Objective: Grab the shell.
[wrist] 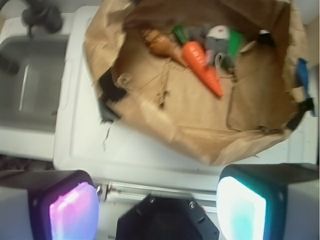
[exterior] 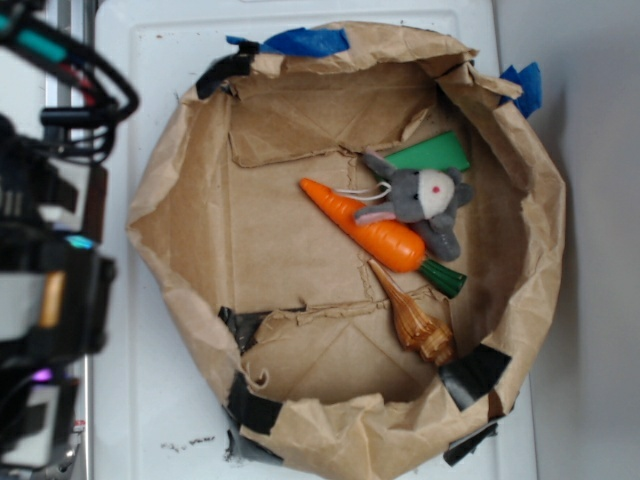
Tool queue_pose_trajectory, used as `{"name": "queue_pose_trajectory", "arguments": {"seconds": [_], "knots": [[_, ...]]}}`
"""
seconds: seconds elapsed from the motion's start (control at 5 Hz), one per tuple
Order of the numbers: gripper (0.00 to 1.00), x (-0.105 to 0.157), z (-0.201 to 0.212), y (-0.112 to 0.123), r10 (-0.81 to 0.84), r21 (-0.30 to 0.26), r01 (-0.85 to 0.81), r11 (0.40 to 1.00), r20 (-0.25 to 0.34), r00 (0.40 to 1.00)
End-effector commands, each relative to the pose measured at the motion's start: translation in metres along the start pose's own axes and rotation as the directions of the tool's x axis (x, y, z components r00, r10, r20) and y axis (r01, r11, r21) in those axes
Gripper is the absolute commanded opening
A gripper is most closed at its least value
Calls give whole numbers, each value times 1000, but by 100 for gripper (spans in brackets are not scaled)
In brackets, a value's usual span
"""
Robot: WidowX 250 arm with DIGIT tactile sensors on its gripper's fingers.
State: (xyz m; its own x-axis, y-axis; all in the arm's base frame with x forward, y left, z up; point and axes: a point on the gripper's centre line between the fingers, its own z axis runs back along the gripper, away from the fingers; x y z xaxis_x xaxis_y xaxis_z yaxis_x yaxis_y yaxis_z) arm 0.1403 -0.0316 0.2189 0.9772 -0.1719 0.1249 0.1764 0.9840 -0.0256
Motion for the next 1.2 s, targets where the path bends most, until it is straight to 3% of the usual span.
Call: {"name": "queue_pose_trajectory", "arguments": {"seconds": [0.0, 0.4, 0.6, 0.8, 1.0], "knots": [[100, 45, -9, 30, -74, -47, 76, 996, 47, 996], [100, 88, -28, 65, -63, -88, 67, 994, 52, 997], [100, 106, -51, 74, -99, -65, 102, 993, 36, 994], [100, 135, -87, 97, -125, -74, 126, 989, 13, 992], [100, 143, -109, 111, -162, -61, 164, 984, 46, 986]]}}
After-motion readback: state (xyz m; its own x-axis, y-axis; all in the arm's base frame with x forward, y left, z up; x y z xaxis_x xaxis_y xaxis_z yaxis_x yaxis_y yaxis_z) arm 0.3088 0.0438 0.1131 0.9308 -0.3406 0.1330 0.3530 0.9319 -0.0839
